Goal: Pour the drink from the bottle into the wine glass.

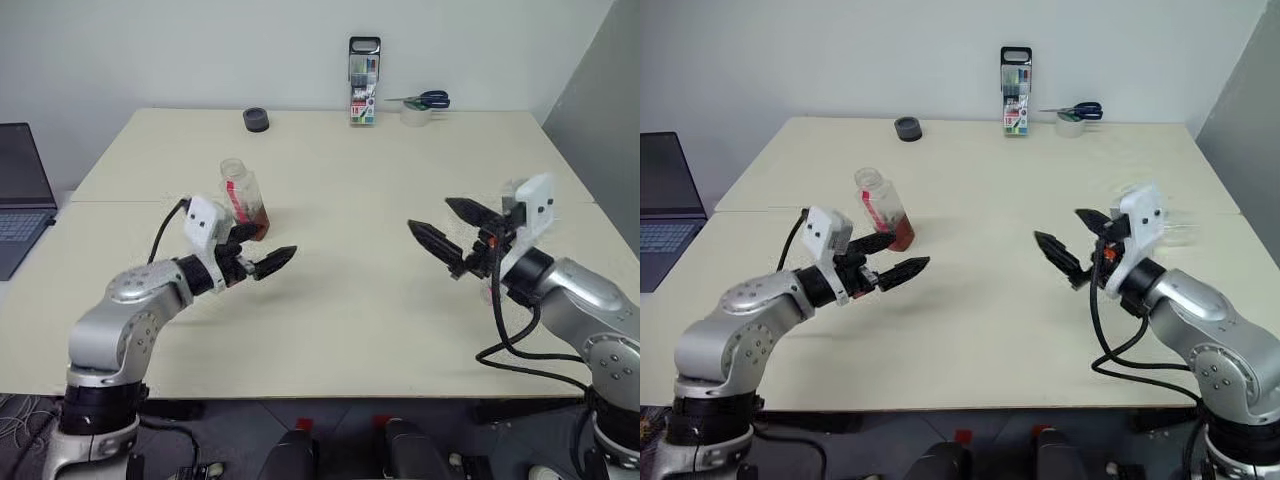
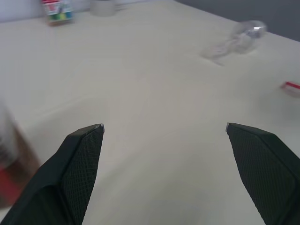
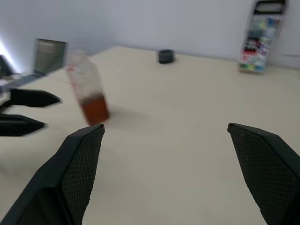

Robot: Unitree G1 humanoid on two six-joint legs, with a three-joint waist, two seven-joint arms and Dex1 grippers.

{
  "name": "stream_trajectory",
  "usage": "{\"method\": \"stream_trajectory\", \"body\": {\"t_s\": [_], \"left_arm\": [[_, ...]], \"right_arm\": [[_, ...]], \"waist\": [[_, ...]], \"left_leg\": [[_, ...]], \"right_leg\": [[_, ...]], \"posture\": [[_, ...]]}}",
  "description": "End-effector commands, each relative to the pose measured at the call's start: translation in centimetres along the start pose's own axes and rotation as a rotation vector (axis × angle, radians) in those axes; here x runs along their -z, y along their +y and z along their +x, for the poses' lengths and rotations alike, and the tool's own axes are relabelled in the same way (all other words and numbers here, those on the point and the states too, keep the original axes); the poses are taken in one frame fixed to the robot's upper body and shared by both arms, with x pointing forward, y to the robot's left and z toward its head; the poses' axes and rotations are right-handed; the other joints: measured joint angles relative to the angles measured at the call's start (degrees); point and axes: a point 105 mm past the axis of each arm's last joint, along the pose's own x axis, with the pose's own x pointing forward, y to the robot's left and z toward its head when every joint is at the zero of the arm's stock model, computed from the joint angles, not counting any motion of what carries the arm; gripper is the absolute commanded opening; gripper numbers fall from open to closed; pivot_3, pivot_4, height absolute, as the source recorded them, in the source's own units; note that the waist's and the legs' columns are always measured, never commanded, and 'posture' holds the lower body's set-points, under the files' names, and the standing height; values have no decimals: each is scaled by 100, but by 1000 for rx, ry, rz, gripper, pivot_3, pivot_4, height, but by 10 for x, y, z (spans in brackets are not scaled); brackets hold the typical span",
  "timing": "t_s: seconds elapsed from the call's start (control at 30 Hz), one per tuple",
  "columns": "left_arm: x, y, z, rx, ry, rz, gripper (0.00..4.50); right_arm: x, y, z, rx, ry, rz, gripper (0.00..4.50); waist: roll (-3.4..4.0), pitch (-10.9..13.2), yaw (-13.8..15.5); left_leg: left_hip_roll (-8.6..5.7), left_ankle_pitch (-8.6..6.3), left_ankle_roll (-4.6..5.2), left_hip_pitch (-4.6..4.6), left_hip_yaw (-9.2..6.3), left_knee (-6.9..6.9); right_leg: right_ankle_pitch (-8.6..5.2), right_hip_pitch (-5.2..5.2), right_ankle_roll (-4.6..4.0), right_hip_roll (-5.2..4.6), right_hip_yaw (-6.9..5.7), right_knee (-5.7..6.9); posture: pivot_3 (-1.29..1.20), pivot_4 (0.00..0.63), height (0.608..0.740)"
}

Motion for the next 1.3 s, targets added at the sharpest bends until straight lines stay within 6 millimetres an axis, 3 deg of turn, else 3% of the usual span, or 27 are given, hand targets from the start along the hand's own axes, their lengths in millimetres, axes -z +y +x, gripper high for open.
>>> {"method": "stream_trajectory", "body": {"t_s": [0.03,0.3,0.53,0.7,0.9,1.13,1.3], "left_arm": [[-15,-16,9,148,-12,65,4455],[-22,-14,26,206,-32,115,4455],[-22,-17,30,198,-51,114,4455],[-20,-14,31,166,-65,95,4455],[-18,-15,31,165,-66,93,4455],[-18,-19,35,180,-71,92,4455],[-20,-24,36,212,-72,92,4455]], "right_arm": [[12,-34,-7,250,21,46,4500],[40,-77,-3,550,-20,446,4500],[48,-89,20,610,-114,842,4500],[48,-110,28,661,-193,1070,4500],[45,-121,47,654,-230,1169,4500],[54,-124,69,677,-216,1226,4500],[65,-137,77,717,-233,1248,4500]], "waist": [[0,0,-15],[5,1,-71],[10,3,-66],[12,3,-71],[19,6,-91],[21,6,-132],[21,6,-137]], "left_leg": [[2,0,0,0,0,0],[10,0,-1,5,8,-7],[7,0,-1,1,5,-7],[5,0,1,0,6,-6],[10,-1,2,2,10,-8],[12,-1,2,2,13,-8],[11,-1,2,2,14,-8]], "right_leg": [[0,0,0,1,0,0],[0,-7,-2,13,12,5],[1,-9,-3,13,12,4],[1,-9,-3,14,11,4],[1,-10,-3,29,13,7],[2,-11,-4,38,17,9],[2,-10,-4,38,18,9]], "posture": [[0,150,740],[0,150,740],[0,150,740],[0,150,740],[0,150,740],[0,150,740],[0,150,740]]}}
